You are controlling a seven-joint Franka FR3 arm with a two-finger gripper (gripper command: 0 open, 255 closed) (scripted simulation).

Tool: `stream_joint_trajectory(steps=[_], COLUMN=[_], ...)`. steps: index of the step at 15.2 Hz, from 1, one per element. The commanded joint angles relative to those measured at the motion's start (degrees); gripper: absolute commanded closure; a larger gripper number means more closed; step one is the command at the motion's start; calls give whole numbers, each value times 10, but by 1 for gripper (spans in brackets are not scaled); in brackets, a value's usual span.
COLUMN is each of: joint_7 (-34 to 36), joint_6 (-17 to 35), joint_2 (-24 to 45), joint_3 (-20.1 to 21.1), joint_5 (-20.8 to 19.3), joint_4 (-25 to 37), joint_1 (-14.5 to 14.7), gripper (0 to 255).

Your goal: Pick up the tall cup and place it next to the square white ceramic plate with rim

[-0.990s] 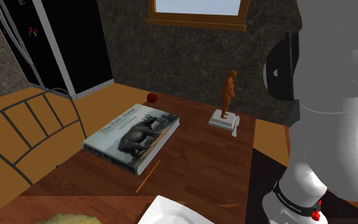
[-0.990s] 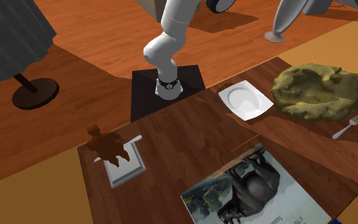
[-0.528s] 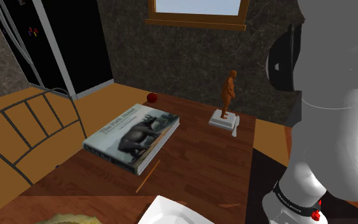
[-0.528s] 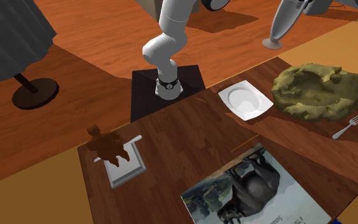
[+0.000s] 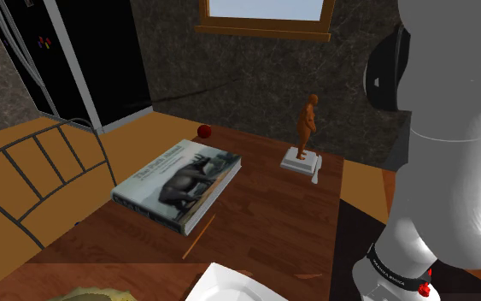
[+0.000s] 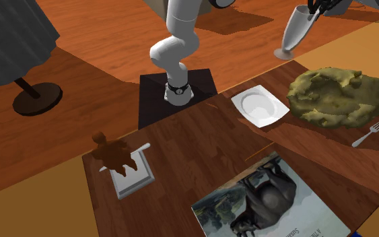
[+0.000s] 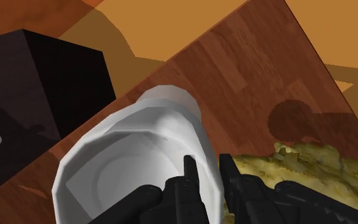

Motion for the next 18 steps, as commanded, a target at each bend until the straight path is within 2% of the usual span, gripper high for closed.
stream_joint_trajectory(steps=[1, 9, 18], joint_7=[-1, -5, -2], joint_6=[16, 83, 151], joint_2=[-3, -14, -12], joint_3=[2, 7, 4], joint_5=[3, 11, 6], joint_4=[-18, -94, -164], joint_1=[-7, -35, -47], gripper=[255, 255, 255])
